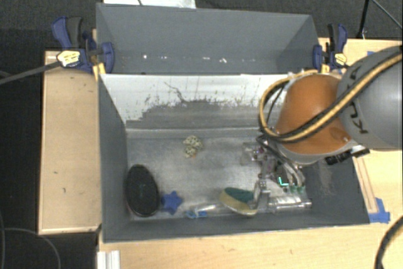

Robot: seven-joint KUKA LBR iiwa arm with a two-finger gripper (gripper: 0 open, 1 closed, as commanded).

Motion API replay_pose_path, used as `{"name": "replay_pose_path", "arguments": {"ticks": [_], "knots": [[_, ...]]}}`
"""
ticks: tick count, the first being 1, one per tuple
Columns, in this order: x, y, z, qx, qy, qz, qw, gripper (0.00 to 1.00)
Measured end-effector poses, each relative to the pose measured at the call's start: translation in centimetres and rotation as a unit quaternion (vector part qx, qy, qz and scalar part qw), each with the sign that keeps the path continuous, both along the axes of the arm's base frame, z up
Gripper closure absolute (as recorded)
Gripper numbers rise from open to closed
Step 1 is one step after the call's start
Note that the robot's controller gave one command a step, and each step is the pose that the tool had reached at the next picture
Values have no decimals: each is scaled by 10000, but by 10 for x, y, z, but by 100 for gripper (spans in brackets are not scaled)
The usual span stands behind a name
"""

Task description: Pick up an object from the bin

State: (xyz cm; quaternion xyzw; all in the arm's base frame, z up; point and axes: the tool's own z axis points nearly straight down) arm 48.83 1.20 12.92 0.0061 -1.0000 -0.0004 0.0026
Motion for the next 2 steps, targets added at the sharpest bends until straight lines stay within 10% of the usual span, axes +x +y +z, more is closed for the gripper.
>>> {"name": "replay_pose_path", "arguments": {"ticks": [1,2], "knots": [[-6,9,-56,-6,-73,597,9982,0],[-7,8,-55,-10,-72,586,9983,100]]}}
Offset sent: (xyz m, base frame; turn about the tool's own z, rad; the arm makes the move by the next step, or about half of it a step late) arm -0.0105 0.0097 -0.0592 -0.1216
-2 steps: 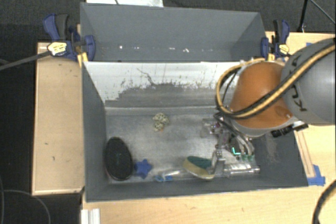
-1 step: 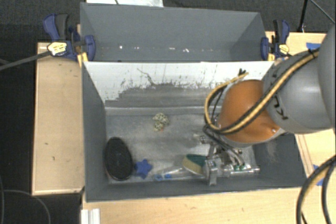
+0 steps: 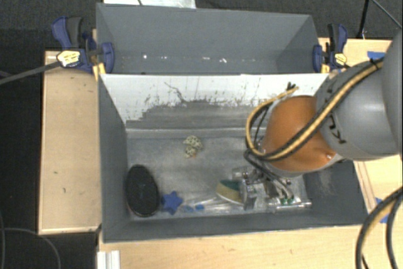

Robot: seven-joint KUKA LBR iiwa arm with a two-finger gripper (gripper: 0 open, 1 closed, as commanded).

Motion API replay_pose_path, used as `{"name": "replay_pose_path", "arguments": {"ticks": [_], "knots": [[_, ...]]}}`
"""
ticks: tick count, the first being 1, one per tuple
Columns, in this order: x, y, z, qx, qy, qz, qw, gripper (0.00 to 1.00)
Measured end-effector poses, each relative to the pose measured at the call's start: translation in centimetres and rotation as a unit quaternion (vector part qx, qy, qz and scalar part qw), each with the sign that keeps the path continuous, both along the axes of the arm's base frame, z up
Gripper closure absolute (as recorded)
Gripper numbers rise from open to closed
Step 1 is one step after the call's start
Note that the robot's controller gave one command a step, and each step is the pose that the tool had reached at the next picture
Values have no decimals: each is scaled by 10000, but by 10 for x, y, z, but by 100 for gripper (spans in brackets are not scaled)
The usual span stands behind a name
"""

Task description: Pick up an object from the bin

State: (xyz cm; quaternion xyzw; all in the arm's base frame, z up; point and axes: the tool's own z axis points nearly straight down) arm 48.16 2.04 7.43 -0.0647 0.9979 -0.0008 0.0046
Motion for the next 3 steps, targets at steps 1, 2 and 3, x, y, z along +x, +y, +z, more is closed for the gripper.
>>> {"name": "replay_pose_path", "arguments": {"ticks": [1,2,3], "knots": [[0,15,0,-13,0,-371,9993,100],[1,15,-1,-10,23,-605,9982,100],[1,15,-1,-9,23,-607,9982,100]]}}
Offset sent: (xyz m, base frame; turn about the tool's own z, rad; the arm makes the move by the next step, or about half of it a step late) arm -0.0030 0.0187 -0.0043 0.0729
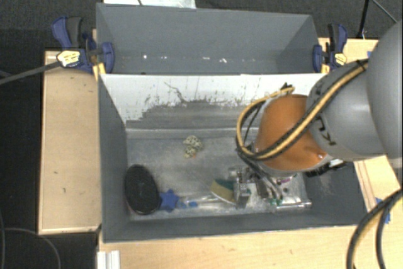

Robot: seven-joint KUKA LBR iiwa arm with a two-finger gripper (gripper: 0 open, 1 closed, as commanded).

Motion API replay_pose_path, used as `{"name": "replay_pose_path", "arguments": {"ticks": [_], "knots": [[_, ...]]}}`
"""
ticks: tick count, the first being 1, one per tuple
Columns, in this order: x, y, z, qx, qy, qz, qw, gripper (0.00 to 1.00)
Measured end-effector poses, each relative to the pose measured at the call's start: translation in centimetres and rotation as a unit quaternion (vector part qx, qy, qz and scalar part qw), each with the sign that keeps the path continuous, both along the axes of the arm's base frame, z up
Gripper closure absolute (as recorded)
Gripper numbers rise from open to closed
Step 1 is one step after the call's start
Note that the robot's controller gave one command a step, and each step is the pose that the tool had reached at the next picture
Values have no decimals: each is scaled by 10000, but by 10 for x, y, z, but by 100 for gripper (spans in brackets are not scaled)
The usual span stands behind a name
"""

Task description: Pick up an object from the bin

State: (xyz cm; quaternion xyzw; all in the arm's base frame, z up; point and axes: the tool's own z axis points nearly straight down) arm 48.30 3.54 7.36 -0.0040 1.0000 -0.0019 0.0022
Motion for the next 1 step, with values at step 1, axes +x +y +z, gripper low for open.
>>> {"name": "replay_pose_path", "arguments": {"ticks": [1], "knots": [[9,0,-1,8,75,-84,9999,100]]}}
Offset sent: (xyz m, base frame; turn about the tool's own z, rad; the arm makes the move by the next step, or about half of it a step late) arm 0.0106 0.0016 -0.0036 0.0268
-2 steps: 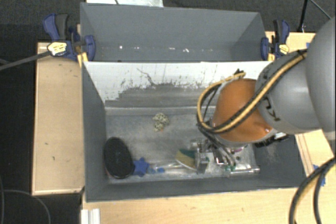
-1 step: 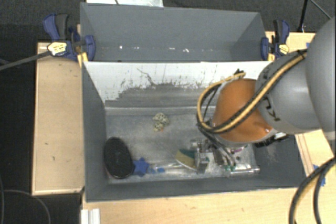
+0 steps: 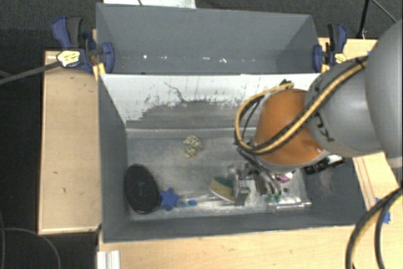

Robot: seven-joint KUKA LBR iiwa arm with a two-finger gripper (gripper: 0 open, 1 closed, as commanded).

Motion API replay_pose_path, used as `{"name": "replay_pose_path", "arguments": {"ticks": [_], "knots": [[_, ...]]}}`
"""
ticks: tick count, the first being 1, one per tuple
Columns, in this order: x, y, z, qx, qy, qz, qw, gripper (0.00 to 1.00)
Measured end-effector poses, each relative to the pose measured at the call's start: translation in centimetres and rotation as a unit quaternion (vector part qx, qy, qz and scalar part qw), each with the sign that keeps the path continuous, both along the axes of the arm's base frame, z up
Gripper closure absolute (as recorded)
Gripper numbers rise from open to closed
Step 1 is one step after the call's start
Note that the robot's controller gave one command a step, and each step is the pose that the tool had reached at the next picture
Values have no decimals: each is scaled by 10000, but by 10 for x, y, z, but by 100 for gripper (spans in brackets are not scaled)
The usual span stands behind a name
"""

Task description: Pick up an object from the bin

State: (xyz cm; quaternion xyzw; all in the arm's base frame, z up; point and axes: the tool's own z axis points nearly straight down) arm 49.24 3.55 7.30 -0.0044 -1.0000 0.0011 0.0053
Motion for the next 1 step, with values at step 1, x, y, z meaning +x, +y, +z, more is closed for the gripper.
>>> {"name": "replay_pose_path", "arguments": {"ticks": [1], "knots": [[6,-14,19,15,-86,1524,9883,100]]}}
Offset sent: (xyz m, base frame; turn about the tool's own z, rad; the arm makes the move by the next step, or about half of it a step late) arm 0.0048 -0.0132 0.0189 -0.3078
